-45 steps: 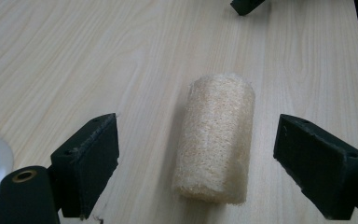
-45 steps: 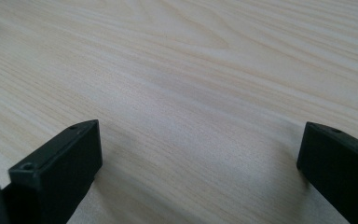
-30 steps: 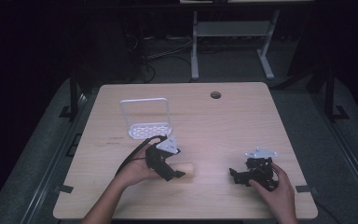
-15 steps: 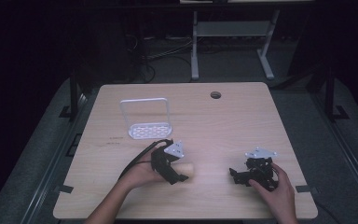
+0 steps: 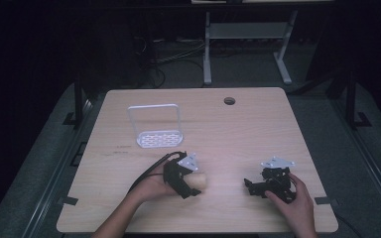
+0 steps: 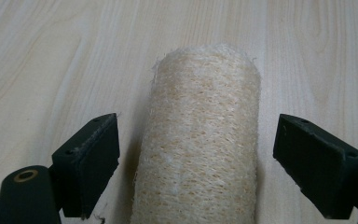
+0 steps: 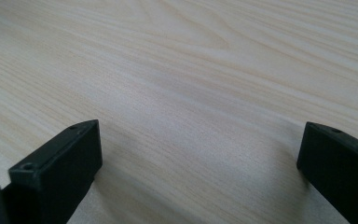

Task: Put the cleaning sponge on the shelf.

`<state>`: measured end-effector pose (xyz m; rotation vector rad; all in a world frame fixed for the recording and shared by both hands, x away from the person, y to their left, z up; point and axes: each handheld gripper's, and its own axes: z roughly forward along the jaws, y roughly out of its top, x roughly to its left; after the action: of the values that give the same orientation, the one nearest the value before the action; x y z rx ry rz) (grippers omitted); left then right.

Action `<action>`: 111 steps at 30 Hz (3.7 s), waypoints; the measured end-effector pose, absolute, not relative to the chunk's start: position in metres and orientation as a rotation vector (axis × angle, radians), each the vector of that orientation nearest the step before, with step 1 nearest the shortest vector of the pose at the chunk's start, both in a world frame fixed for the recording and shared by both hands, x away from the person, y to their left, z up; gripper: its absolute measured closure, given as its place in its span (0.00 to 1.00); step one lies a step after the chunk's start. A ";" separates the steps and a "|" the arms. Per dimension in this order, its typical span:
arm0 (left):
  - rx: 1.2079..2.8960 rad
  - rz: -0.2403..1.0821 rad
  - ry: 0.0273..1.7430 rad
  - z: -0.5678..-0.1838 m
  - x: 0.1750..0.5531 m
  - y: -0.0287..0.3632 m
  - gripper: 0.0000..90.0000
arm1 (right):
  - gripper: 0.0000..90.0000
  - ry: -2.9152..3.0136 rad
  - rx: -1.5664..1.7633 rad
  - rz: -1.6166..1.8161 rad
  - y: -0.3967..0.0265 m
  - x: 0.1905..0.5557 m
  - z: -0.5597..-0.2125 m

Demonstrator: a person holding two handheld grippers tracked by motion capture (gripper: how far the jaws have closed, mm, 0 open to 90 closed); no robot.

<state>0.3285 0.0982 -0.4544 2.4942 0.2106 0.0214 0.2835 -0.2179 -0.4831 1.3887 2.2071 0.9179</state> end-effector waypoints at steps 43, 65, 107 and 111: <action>2.483 0.047 0.273 -0.454 0.329 0.106 0.45 | 0.00 2.207 1.388 0.918 -0.218 0.283 -0.483; 2.431 0.123 0.442 -0.441 0.329 0.132 0.45 | 0.00 2.207 1.388 0.918 -0.218 0.283 -0.483; 2.360 0.253 0.661 -0.423 0.345 0.198 0.46 | 0.00 2.207 1.390 0.918 -0.218 0.283 -0.483; 2.355 0.264 0.681 -0.423 0.348 0.203 0.46 | 0.00 2.207 1.389 0.919 -0.218 0.283 -0.483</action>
<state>0.3477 0.2028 -0.4228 2.3547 0.6813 0.2637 0.2835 -0.2179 -0.4831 1.3893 2.2069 0.9185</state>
